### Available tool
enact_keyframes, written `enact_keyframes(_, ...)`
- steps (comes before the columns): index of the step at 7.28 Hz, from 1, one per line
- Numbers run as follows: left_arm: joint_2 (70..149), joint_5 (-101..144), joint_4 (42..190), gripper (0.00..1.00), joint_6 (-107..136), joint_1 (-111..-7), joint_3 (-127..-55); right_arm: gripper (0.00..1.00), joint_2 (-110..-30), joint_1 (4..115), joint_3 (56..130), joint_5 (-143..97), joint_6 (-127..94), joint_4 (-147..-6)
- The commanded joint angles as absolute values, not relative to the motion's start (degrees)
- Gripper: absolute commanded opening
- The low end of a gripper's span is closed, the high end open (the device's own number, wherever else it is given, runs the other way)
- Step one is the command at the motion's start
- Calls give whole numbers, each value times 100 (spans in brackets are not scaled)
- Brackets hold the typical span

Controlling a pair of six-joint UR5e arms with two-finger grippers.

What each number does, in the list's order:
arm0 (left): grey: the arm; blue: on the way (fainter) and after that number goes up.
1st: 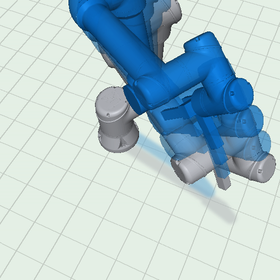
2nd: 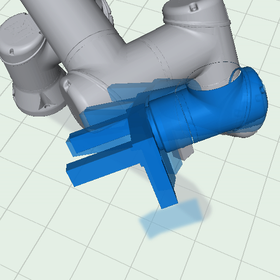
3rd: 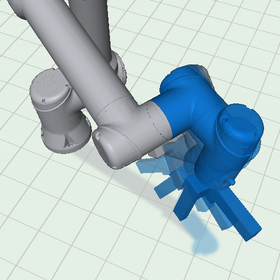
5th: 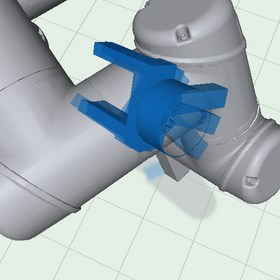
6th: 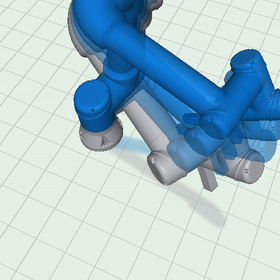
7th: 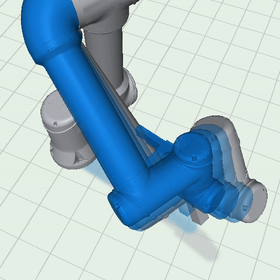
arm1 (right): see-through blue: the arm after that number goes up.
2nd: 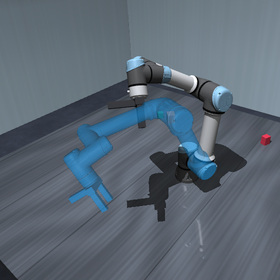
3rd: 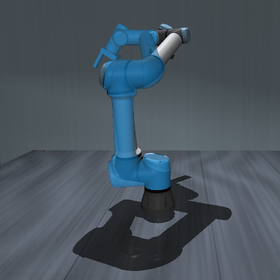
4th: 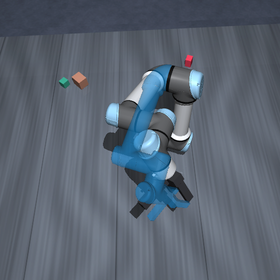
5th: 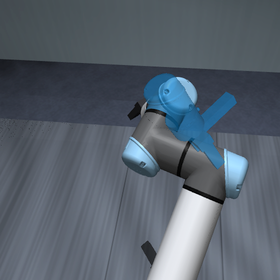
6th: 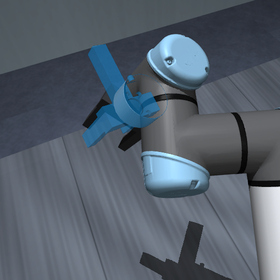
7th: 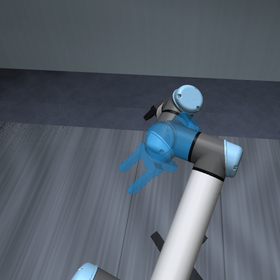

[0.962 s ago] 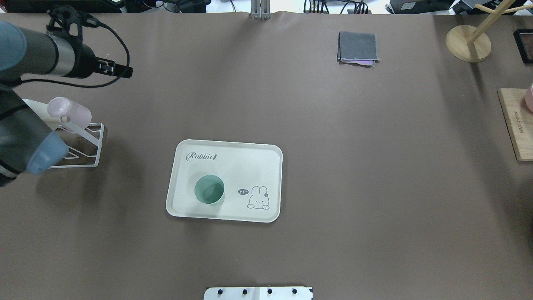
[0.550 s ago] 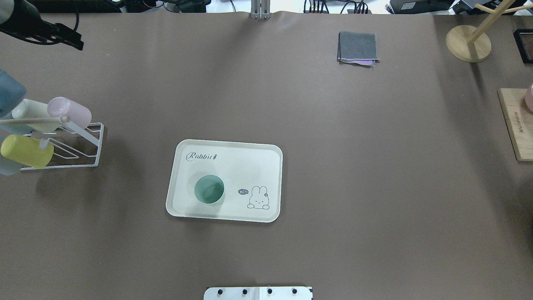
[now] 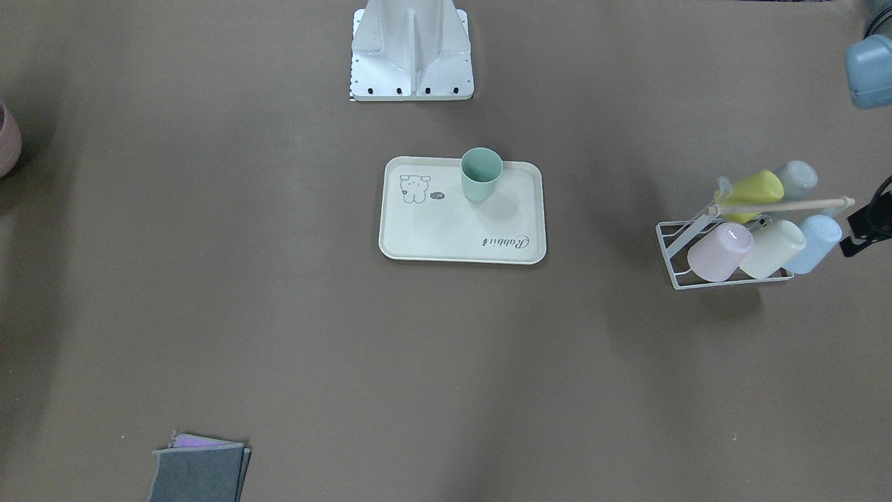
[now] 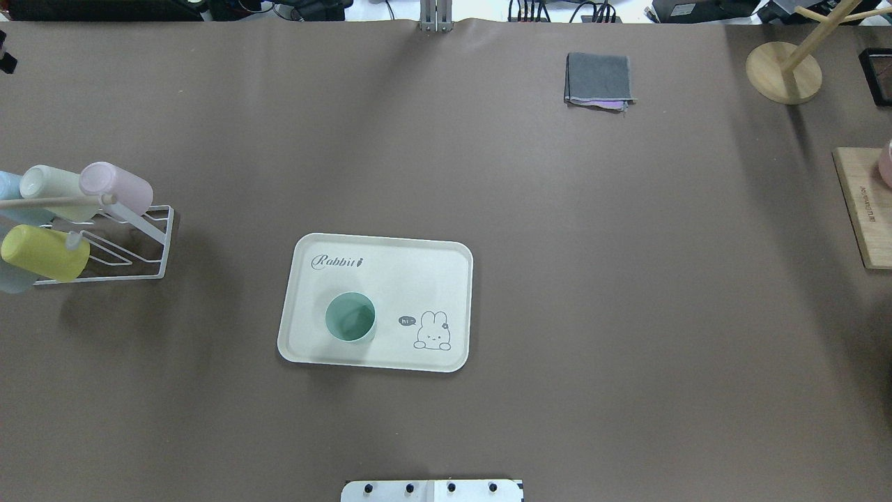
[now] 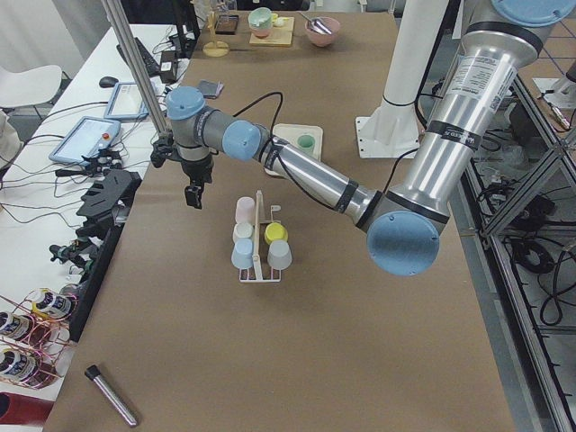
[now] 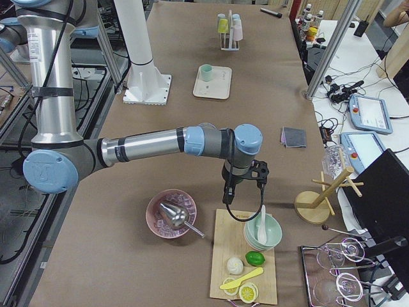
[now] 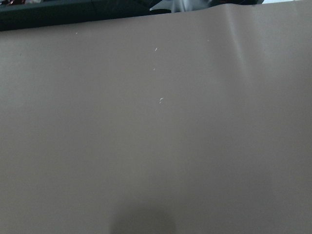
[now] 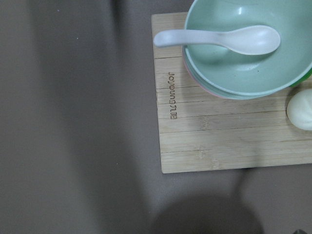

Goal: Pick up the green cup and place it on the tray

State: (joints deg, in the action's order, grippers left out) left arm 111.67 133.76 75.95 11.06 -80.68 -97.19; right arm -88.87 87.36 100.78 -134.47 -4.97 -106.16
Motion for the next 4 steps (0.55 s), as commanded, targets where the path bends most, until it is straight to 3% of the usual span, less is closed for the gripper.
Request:
enact_keyframes(1, 11049, 13395, 6393, 98, 152, -8550, -9695, 100, -8877, 8736, 10072, -13439, -527, -10608)
enact_keyframes(3, 10751, 13394, 6352, 98, -733, -8788, -9459, 100, -8851, 8736, 10072, -13447, -501, -10608)
enact_keyframes(4, 10592, 13368, 7277, 98, -1008, -8963, -8822, 100, -8842, 8728, 10064, -13447, -562, -10608)
